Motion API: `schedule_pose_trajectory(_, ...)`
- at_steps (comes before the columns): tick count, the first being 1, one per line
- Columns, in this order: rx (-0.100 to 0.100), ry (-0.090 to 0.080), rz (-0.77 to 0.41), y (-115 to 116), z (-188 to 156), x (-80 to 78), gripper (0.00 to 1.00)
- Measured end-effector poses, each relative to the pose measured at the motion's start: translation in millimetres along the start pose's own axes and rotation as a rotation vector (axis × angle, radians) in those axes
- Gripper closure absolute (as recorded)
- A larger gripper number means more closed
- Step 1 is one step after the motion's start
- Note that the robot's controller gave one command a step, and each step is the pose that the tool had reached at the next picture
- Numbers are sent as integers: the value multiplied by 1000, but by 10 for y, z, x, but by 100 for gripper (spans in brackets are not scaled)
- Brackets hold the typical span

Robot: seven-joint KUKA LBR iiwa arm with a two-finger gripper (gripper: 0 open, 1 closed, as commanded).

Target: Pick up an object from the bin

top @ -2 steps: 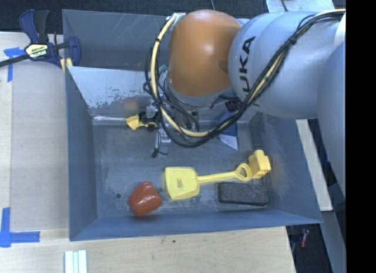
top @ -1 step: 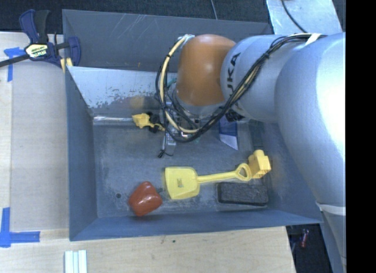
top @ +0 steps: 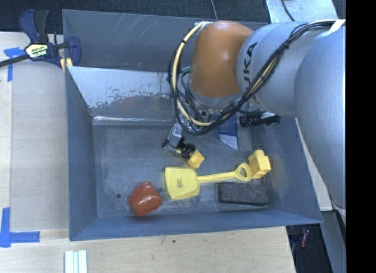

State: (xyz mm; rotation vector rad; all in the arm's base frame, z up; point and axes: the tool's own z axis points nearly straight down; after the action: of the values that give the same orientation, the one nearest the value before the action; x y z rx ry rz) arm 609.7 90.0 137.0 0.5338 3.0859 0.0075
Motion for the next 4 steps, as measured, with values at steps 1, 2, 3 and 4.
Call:
schedule_pose_trajectory(1, 0, -6, -166, 345, 377, -61, 0)
schedule_pose_trajectory(2, 0, -5, -161, -243, 661, -6, 0)
schedule_pose_trajectory(3, -3, -13, -353, -570, 654, -52, 100)
schedule_pose_trajectory(4, -4, -13, -352, -569, 654, -52, 100)
